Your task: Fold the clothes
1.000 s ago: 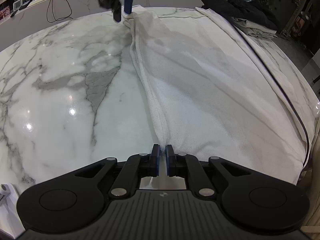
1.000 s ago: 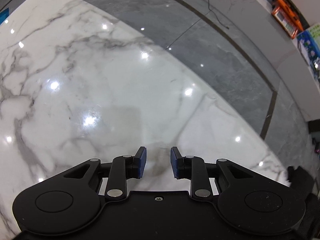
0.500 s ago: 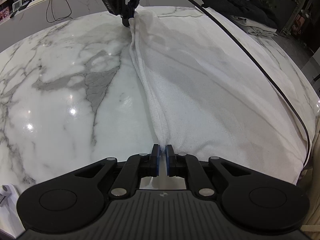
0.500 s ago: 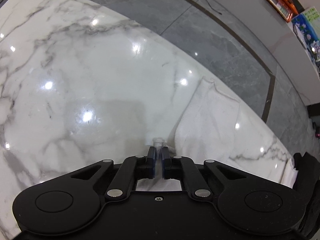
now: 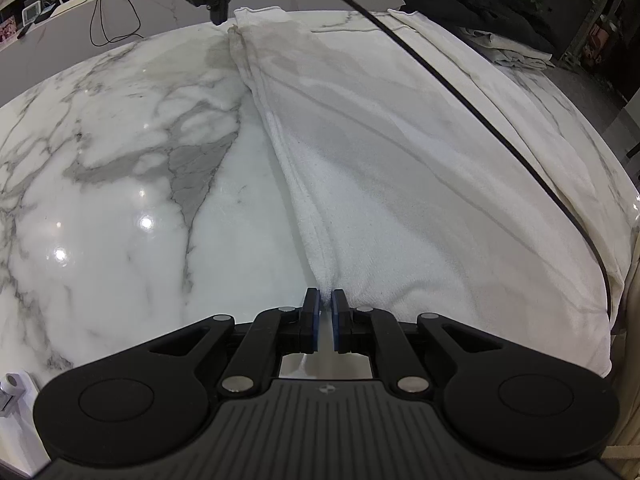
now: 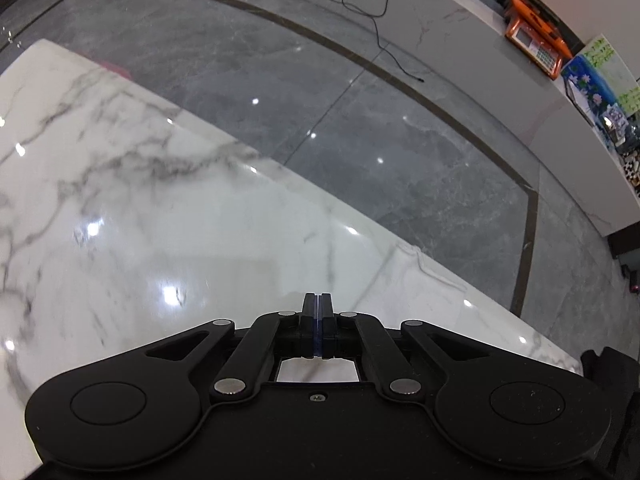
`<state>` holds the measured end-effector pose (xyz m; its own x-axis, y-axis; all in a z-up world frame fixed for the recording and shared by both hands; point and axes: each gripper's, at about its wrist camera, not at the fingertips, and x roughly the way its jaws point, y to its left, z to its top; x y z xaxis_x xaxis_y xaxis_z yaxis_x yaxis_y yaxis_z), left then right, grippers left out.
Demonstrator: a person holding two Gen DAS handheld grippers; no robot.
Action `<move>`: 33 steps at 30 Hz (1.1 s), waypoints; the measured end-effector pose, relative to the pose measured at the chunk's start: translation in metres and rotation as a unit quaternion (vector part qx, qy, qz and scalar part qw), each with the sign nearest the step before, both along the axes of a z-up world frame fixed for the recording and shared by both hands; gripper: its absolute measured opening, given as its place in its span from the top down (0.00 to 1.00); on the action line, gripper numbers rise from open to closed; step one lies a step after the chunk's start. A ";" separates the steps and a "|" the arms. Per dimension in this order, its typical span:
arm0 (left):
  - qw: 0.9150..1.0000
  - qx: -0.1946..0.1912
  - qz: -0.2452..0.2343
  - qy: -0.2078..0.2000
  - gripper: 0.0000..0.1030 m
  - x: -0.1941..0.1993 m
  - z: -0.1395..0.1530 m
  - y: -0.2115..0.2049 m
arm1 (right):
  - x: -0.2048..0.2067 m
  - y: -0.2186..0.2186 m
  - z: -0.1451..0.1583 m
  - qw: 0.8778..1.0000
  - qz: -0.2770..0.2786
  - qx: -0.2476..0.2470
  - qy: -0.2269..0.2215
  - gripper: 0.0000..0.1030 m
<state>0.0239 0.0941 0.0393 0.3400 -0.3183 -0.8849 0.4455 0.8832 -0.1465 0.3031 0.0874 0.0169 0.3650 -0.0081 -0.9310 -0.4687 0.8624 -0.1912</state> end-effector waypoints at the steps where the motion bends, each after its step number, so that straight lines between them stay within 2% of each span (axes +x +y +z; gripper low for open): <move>1: 1.000 -0.001 0.000 0.001 0.94 0.000 0.000 0.000 | 0.000 0.000 0.000 1.000 -0.003 0.005 -0.001 1.00; 6: 1.000 0.001 -0.003 0.003 0.93 0.001 0.000 -0.001 | 0.002 -0.007 0.013 0.999 -0.011 0.030 -0.022 0.98; 11: 1.000 -0.003 -0.002 0.004 0.93 0.002 0.000 0.000 | -0.008 -0.027 0.045 0.998 -0.022 0.040 -0.048 0.84; 14: 1.000 -0.011 0.007 0.006 0.93 0.001 0.000 0.003 | -0.025 -0.055 0.071 0.996 -0.039 0.048 -0.063 0.77; 17: 1.000 -0.012 0.021 0.006 0.93 0.000 0.003 0.007 | -0.049 -0.090 0.093 0.995 -0.050 0.054 -0.071 0.74; 19: 0.999 -0.010 0.034 -0.001 0.90 -0.003 0.006 0.011 | -0.068 -0.114 0.103 0.994 -0.055 0.055 -0.071 0.74; 20: 0.999 -0.010 0.040 -0.005 0.85 -0.004 0.007 0.012 | -0.075 -0.123 0.105 0.994 -0.056 0.056 -0.070 0.73; 26: 0.997 -0.026 0.069 -0.016 0.76 -0.012 0.014 0.015 | -0.155 -0.219 0.109 0.992 -0.091 0.068 -0.055 0.72; 28: 0.995 -0.046 0.087 -0.015 0.72 -0.015 0.014 0.016 | -0.194 -0.257 0.100 0.990 -0.107 0.082 -0.043 0.71; 33: 0.991 -0.067 0.112 -0.013 0.64 -0.021 0.013 0.013 | -0.279 -0.302 0.070 0.986 -0.113 0.113 -0.041 0.70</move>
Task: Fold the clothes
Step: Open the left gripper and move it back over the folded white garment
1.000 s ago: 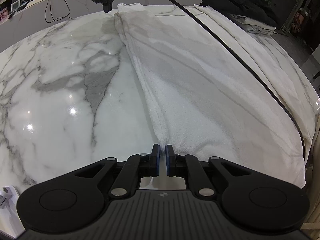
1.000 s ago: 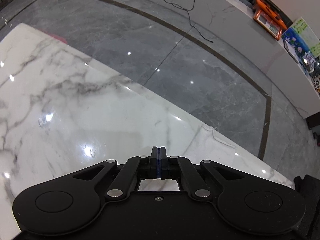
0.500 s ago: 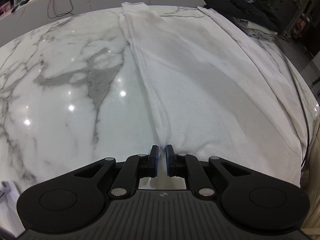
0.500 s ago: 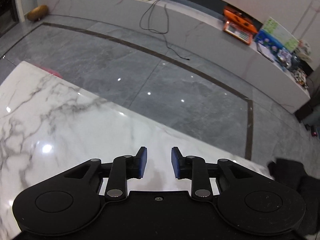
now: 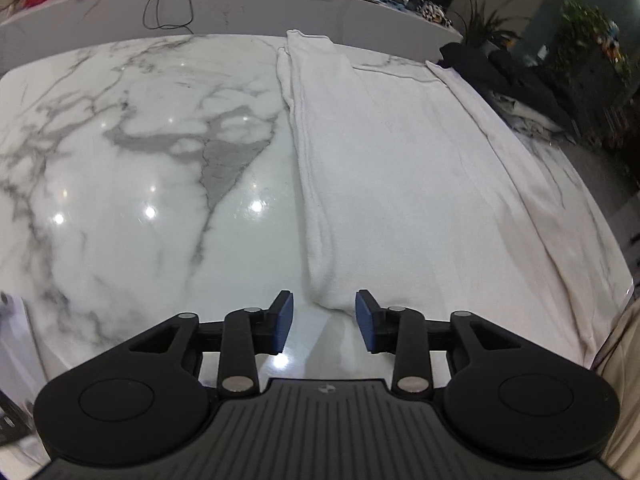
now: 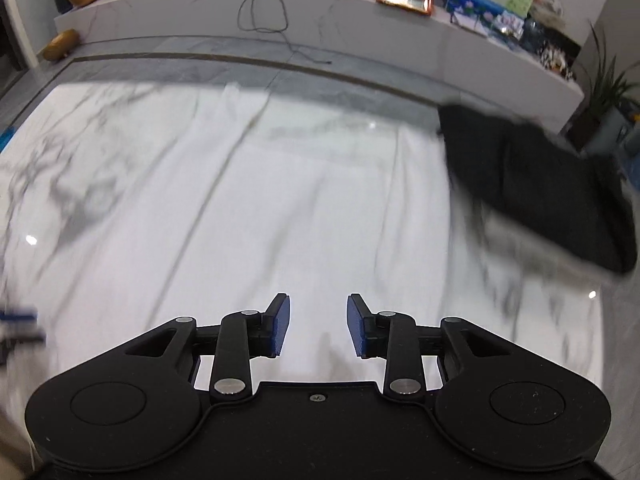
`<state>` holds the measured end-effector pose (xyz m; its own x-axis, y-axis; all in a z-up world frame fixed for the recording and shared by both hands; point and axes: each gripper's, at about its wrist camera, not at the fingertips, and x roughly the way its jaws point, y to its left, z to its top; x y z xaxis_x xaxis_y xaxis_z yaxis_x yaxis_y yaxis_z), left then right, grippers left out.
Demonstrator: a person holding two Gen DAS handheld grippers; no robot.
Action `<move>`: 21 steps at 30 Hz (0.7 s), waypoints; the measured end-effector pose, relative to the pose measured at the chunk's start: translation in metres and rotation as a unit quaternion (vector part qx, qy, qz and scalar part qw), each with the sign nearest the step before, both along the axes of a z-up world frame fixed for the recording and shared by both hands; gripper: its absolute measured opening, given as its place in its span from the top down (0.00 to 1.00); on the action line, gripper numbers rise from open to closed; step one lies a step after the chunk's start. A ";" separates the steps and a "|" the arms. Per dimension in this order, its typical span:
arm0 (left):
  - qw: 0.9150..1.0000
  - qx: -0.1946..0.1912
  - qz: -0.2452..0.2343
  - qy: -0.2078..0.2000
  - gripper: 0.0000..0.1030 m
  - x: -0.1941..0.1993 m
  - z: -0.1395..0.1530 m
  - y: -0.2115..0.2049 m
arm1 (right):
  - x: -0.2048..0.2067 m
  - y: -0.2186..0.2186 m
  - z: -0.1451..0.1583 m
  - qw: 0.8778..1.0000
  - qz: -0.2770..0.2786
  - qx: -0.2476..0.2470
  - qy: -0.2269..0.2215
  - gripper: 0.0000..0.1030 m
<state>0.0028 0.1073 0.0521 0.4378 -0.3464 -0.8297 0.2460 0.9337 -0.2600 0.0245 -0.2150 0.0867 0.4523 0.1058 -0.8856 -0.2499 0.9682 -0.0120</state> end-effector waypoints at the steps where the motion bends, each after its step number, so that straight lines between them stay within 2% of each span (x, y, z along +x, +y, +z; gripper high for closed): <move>1: 1.000 0.001 0.006 0.000 0.64 -0.001 0.000 0.000 | -0.013 -0.003 -0.004 1.000 0.001 0.006 -0.003 0.70; 7: 0.999 0.016 0.039 0.002 0.62 0.006 0.005 0.001 | -0.118 0.012 -0.029 0.997 0.042 0.043 -0.056 0.69; 10: 0.998 0.030 0.043 -0.020 0.62 0.018 0.018 -0.007 | -0.151 0.038 -0.029 0.992 0.068 0.059 -0.084 0.69; 13: 0.998 0.044 0.040 -0.029 0.62 0.035 0.024 -0.013 | -0.168 0.067 -0.028 0.989 0.089 0.063 -0.100 0.68; 16: 0.998 0.046 0.032 -0.029 0.62 0.069 0.030 -0.015 | -0.177 0.105 -0.029 0.985 0.115 0.068 -0.107 0.64; 21: 0.999 0.031 0.004 -0.019 0.60 0.129 0.029 -0.014 | -0.180 0.159 -0.036 0.978 0.153 0.054 -0.133 0.61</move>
